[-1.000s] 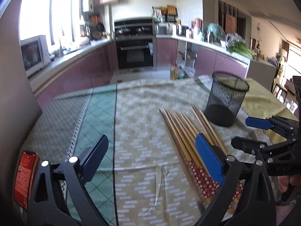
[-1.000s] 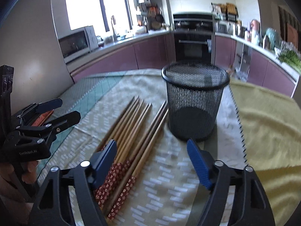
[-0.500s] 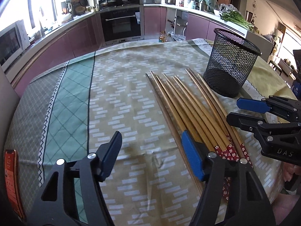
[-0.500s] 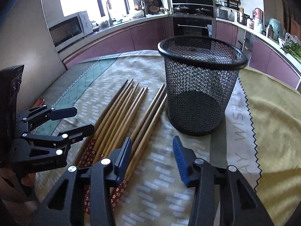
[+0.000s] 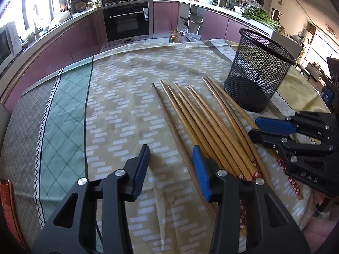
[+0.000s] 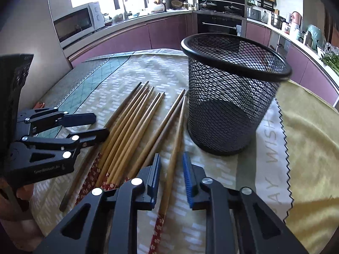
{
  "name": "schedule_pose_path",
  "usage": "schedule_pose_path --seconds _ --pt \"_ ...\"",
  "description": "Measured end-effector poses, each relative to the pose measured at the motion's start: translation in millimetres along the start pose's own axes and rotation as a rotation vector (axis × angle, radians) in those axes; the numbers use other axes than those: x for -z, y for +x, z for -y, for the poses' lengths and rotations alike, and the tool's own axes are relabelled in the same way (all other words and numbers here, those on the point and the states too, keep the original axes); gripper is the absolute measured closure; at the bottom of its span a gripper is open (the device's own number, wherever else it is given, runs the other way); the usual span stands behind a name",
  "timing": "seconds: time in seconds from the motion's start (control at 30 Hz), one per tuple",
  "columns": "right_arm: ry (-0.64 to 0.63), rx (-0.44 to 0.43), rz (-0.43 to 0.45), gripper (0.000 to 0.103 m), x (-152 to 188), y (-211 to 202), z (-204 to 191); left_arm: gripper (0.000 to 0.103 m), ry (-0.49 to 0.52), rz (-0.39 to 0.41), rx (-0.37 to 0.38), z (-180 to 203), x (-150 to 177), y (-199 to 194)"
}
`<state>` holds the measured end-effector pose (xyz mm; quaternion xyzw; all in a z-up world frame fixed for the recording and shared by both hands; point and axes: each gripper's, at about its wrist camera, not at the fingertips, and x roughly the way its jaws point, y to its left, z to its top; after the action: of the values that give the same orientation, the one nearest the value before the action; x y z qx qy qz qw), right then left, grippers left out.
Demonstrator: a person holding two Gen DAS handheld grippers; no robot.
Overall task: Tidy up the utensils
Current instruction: 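Lower the left tool onto a wooden chopstick and close it while the right tool grasps another, then lift the held chopstick with the left tool while the right tool lifts its chopstick toward the mesh cup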
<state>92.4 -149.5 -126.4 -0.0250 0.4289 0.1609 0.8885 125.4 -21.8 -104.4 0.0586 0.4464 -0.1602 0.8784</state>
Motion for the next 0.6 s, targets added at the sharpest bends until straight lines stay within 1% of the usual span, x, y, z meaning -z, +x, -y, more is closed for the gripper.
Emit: schedule_pose_path --seconds 0.03,0.1,0.13,0.23,0.33,0.43,0.6 --pt "0.006 -0.006 -0.001 0.093 -1 1 0 0.069 -0.006 0.000 0.002 -1 -1 0" --pt "0.023 -0.020 0.000 0.095 -2 1 3 0.086 -0.019 -0.002 0.010 -2 -4 3" --pt "0.027 -0.024 0.001 0.095 -3 0 4 0.090 -0.031 -0.003 0.024 -2 -5 4" --pt "0.031 -0.041 0.015 0.097 -1 -5 6 0.093 -0.052 0.004 0.029 -4 -4 2" --pt "0.024 -0.061 0.038 0.097 0 -15 6 0.095 -0.072 0.014 0.061 -5 0 -4" --pt "0.014 -0.087 0.083 0.097 -2 -31 5 0.095 -0.067 0.049 0.066 -6 2 -20" --pt "0.007 -0.127 0.178 0.097 -9 -65 10 0.095 -0.059 0.136 0.122 -8 -6 -62"
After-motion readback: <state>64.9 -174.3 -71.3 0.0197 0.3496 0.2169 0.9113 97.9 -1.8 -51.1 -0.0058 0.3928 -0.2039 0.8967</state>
